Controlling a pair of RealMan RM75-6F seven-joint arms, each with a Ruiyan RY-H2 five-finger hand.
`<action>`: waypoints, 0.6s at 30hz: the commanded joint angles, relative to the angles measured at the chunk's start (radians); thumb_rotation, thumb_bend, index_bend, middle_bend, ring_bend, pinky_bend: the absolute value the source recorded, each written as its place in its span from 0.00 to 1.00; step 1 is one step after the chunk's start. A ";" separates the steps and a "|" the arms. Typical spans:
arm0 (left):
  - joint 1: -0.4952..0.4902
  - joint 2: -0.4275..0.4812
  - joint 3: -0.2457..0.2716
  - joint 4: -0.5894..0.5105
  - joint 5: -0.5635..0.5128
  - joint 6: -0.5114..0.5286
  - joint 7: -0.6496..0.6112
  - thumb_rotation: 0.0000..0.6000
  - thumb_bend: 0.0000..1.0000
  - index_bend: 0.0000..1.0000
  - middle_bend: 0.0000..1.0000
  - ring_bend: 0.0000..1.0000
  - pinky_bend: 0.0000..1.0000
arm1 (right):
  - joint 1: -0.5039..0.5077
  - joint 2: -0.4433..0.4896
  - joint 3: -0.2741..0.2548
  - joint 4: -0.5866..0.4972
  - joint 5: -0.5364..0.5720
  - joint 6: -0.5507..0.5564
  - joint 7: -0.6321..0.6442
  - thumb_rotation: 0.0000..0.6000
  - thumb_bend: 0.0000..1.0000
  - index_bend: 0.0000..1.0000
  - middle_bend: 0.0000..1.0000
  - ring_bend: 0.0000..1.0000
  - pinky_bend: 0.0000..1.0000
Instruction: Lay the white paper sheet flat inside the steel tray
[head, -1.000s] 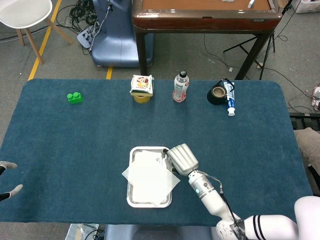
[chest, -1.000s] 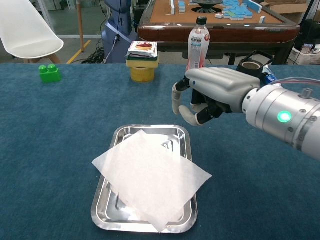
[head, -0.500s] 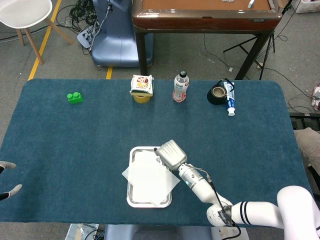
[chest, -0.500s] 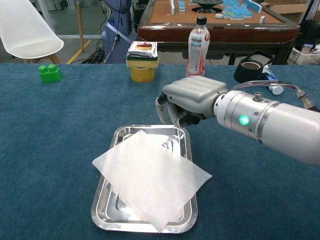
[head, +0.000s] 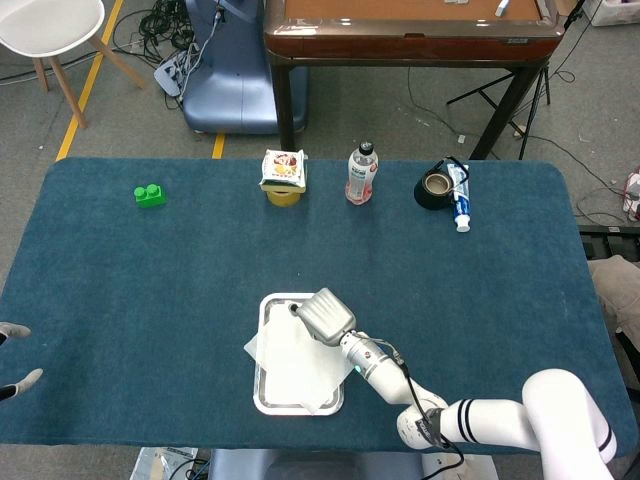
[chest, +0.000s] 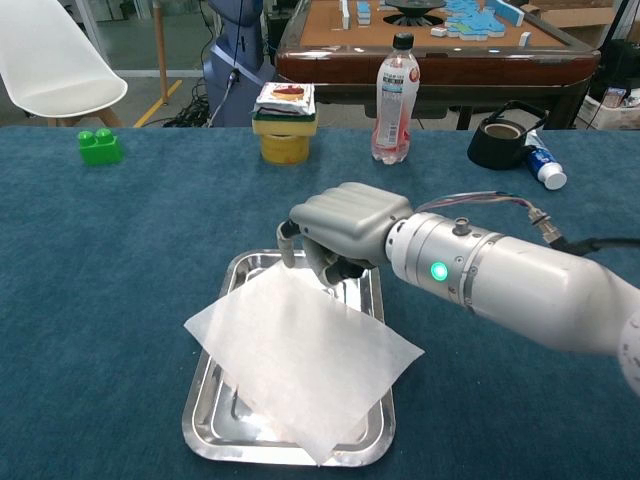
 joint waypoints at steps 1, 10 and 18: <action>0.000 0.000 0.000 0.001 0.000 0.000 -0.002 1.00 0.01 0.41 0.38 0.32 0.47 | 0.010 -0.019 -0.003 0.020 -0.004 -0.006 0.006 1.00 0.99 0.37 1.00 1.00 1.00; 0.004 0.007 0.000 -0.001 0.004 0.007 -0.012 1.00 0.01 0.41 0.38 0.32 0.47 | 0.033 -0.079 0.002 0.098 0.012 -0.028 0.014 1.00 0.99 0.36 1.00 1.00 1.00; 0.007 0.011 -0.001 -0.003 0.004 0.011 -0.019 1.00 0.01 0.41 0.38 0.32 0.47 | 0.043 -0.116 0.004 0.155 0.015 -0.038 0.028 1.00 0.99 0.36 1.00 1.00 1.00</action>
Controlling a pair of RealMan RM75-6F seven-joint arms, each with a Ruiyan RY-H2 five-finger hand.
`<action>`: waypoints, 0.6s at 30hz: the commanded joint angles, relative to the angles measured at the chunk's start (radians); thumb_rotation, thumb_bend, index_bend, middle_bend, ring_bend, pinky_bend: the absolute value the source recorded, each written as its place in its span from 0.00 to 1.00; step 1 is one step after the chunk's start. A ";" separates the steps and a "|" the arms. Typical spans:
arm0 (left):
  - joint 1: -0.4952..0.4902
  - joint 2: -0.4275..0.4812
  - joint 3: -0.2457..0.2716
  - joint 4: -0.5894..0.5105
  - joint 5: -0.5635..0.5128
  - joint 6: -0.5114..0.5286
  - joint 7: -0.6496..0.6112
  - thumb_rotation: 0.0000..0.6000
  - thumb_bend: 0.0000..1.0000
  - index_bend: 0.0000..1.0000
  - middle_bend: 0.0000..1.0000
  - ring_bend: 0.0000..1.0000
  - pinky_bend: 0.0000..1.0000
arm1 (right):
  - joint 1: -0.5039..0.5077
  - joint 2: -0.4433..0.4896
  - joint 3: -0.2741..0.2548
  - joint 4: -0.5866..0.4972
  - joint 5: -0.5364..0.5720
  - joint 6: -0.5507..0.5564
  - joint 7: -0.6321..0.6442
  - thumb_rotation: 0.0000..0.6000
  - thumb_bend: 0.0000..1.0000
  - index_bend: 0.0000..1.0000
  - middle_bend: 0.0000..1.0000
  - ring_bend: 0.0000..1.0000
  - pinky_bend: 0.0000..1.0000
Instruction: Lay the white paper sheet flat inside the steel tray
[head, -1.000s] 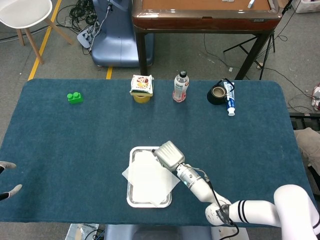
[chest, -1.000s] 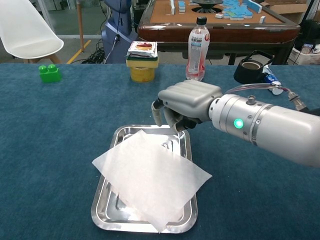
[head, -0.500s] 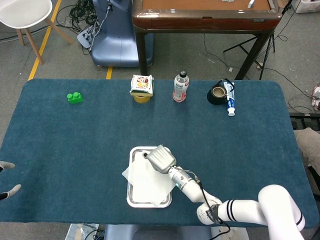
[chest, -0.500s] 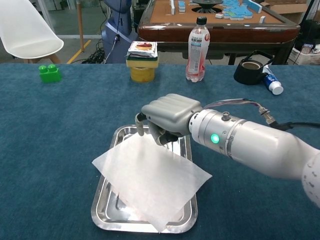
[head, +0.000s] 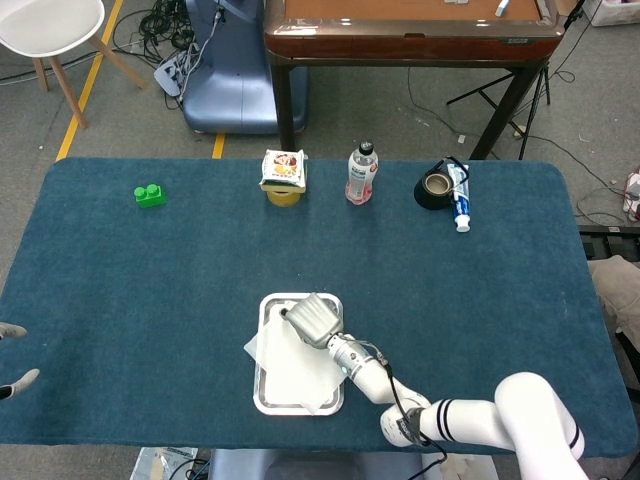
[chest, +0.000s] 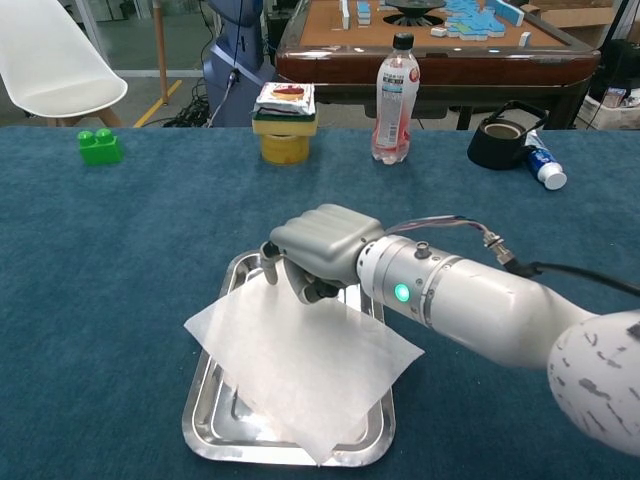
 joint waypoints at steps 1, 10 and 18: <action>0.001 0.001 0.000 0.000 0.000 0.001 -0.001 1.00 0.01 0.41 0.38 0.32 0.47 | 0.003 -0.008 0.001 0.012 0.001 -0.004 0.003 1.00 0.99 0.36 1.00 1.00 1.00; 0.002 0.002 -0.001 -0.002 0.001 0.004 -0.005 1.00 0.01 0.41 0.38 0.32 0.47 | 0.005 -0.019 0.002 0.028 0.008 -0.006 0.002 1.00 0.99 0.36 1.00 1.00 1.00; 0.003 0.004 -0.001 -0.005 0.001 0.005 -0.004 1.00 0.01 0.41 0.38 0.32 0.47 | 0.004 -0.010 0.000 0.025 0.030 -0.005 -0.024 1.00 0.99 0.36 1.00 1.00 1.00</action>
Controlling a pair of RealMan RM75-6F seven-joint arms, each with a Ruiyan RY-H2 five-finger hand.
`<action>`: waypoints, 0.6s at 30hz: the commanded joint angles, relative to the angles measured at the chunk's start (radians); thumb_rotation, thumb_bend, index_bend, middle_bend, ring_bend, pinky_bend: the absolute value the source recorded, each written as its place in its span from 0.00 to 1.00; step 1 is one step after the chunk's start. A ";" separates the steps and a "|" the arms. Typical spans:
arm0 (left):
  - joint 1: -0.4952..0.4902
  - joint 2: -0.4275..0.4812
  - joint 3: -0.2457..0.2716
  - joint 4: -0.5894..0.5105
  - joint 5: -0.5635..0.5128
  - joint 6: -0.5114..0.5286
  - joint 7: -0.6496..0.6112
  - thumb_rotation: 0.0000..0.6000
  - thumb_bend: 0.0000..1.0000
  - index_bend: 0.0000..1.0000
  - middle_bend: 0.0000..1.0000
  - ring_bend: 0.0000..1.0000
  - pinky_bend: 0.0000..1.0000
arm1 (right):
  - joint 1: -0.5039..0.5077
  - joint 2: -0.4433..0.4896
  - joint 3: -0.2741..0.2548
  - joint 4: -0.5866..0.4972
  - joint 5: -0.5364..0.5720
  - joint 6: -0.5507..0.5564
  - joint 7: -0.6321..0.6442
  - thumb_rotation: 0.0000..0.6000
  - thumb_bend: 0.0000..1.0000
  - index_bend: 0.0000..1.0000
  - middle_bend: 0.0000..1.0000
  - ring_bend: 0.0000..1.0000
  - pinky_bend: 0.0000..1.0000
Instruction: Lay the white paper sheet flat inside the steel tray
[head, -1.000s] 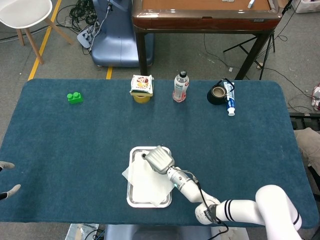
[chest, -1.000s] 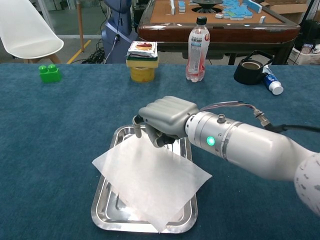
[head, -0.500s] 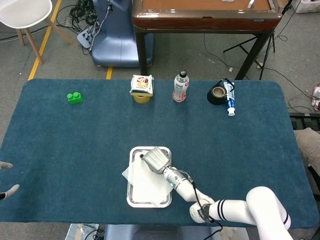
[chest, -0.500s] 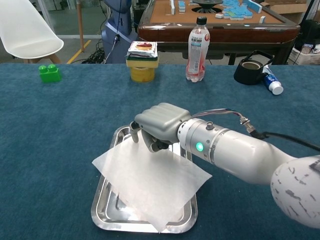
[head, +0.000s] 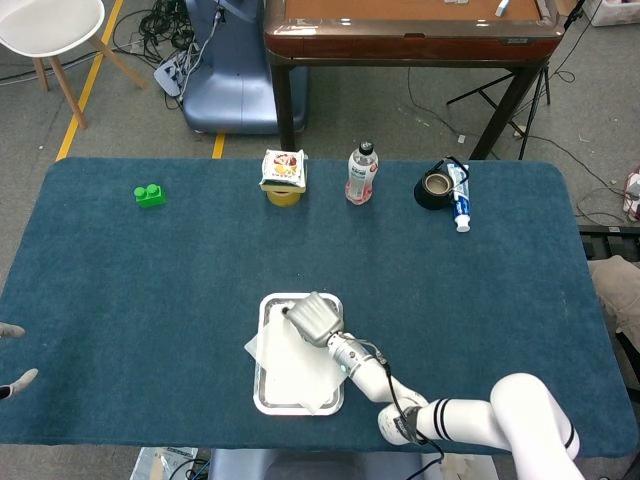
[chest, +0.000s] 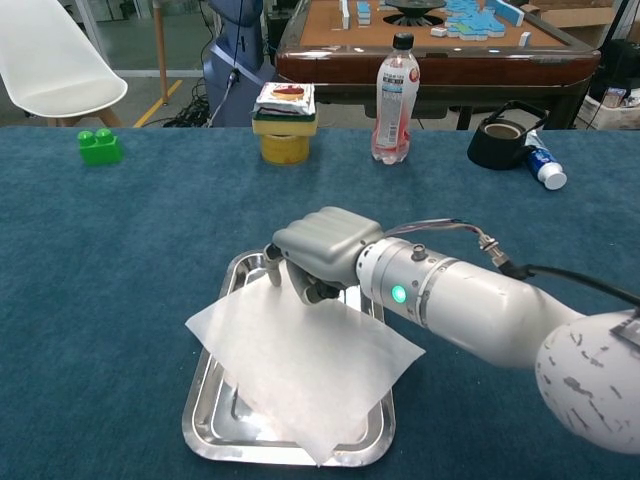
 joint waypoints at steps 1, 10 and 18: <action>0.000 0.000 0.000 -0.001 0.001 0.000 0.000 1.00 0.01 0.41 0.38 0.32 0.47 | 0.000 0.002 -0.001 -0.001 0.008 -0.002 -0.007 1.00 0.99 0.36 1.00 1.00 1.00; 0.001 0.002 0.000 -0.001 0.001 0.000 0.000 1.00 0.01 0.41 0.38 0.32 0.47 | -0.002 0.012 -0.009 -0.009 0.035 -0.001 -0.038 1.00 0.99 0.36 1.00 1.00 1.00; 0.001 0.002 0.000 -0.001 0.001 0.000 0.001 1.00 0.01 0.41 0.38 0.32 0.47 | -0.005 0.027 -0.015 -0.022 0.057 0.007 -0.063 1.00 0.99 0.36 1.00 1.00 1.00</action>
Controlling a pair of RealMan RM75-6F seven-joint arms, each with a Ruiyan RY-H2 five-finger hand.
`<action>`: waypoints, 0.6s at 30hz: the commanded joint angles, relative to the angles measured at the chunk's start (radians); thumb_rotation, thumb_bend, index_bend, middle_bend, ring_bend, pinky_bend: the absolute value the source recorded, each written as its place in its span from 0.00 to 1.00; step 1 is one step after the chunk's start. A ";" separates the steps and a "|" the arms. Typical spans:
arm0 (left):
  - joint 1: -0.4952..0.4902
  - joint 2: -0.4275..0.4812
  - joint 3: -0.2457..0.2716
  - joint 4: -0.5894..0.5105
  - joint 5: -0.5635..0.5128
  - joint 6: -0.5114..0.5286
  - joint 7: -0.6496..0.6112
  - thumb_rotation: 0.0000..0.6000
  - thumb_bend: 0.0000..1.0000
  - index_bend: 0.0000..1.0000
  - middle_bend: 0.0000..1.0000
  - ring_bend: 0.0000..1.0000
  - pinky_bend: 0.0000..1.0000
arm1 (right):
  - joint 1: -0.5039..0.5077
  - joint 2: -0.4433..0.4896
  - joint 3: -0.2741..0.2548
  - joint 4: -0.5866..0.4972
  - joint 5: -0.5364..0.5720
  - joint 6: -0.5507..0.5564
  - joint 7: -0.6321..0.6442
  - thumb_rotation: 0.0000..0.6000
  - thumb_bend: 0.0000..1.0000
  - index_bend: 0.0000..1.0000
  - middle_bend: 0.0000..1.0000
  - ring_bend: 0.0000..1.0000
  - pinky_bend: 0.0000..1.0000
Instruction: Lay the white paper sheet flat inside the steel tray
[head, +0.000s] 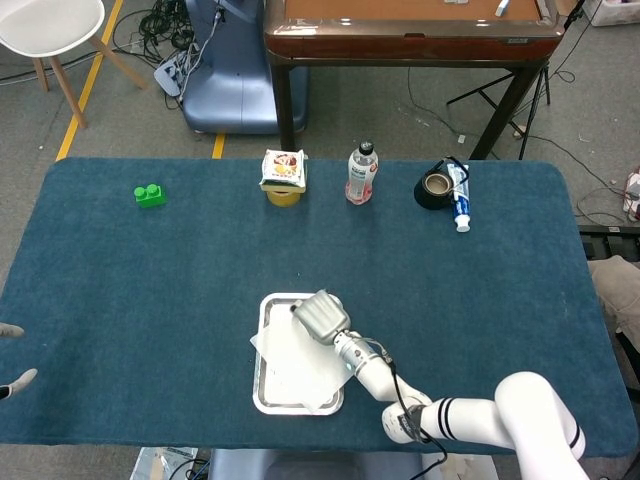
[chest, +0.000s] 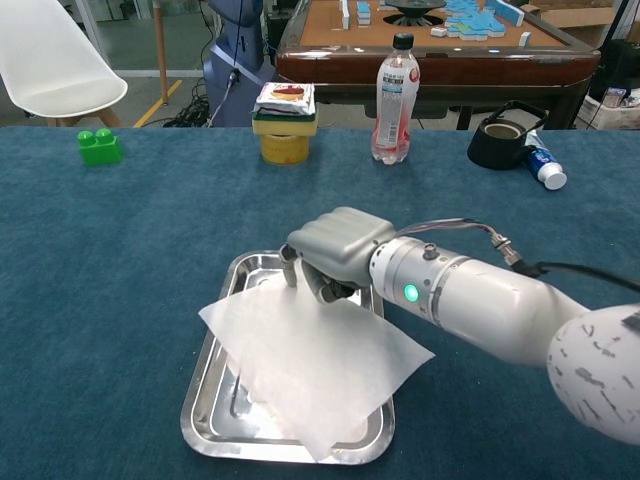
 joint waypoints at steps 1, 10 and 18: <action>0.000 -0.001 0.000 0.001 0.001 0.000 0.001 1.00 0.01 0.41 0.38 0.32 0.47 | -0.001 0.005 -0.001 -0.005 0.006 0.004 -0.008 1.00 0.99 0.36 1.00 1.00 1.00; -0.003 -0.005 0.004 0.001 0.002 -0.007 0.013 1.00 0.01 0.42 0.38 0.32 0.47 | -0.002 0.035 -0.001 -0.047 0.077 0.020 -0.070 1.00 0.99 0.36 1.00 1.00 1.00; -0.003 -0.005 0.003 0.001 0.000 -0.008 0.011 1.00 0.01 0.43 0.38 0.32 0.47 | 0.013 0.058 0.007 -0.098 0.191 0.034 -0.144 1.00 0.99 0.36 1.00 1.00 1.00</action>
